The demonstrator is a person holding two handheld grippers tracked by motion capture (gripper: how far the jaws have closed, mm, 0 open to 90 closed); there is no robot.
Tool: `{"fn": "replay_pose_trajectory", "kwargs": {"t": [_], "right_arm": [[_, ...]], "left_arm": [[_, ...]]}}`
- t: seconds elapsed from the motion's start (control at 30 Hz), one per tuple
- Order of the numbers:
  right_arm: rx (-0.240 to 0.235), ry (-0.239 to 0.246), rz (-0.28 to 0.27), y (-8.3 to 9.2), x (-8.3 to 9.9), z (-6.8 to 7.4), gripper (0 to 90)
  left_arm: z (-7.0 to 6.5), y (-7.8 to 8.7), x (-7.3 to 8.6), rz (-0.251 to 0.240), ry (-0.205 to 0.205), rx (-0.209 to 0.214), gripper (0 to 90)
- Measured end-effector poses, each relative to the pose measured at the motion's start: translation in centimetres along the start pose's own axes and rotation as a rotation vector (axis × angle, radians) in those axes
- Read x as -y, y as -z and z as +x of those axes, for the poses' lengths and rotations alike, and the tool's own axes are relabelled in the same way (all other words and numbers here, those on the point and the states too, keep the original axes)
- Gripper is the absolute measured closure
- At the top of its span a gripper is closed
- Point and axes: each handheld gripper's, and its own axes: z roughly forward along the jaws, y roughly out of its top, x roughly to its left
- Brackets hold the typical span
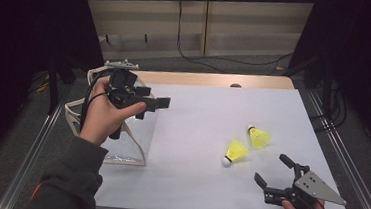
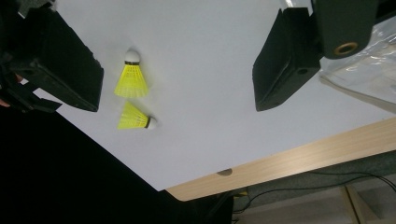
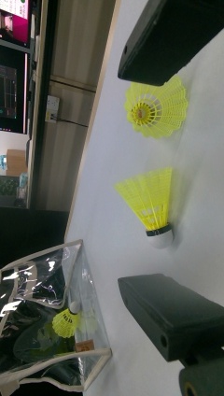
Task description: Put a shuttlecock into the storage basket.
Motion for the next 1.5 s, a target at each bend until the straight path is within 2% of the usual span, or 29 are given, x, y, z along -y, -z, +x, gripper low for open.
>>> {"fn": "replay_pose_trajectory", "kwargs": {"t": [0.27, 0.6, 1.0, 1.5], "right_arm": [[-0.001, 0.001, 0.001, 0.0, 0.0, 0.0, 2.2], [-0.002, 0.001, 0.001, 0.0, 0.0, 0.0, 2.2], [-0.002, 0.002, 0.0, 0.0, 0.0, 0.0, 2.2], [-0.002, 0.003, 0.0, 0.0, 0.0, 0.0, 2.2]], "left_arm": [[-0.8, -0.9, 0.5, -0.017, -0.008, 0.014, 13.5], [-1.8, -2.2, 1.4, -0.009, -0.027, 0.039, 12.8], [-2.5, -3.8, 2.8, -0.023, -0.029, 0.067, 11.8], [-3.0, -5.1, 4.2, 0.0, -0.045, 0.072, 11.6]]}}
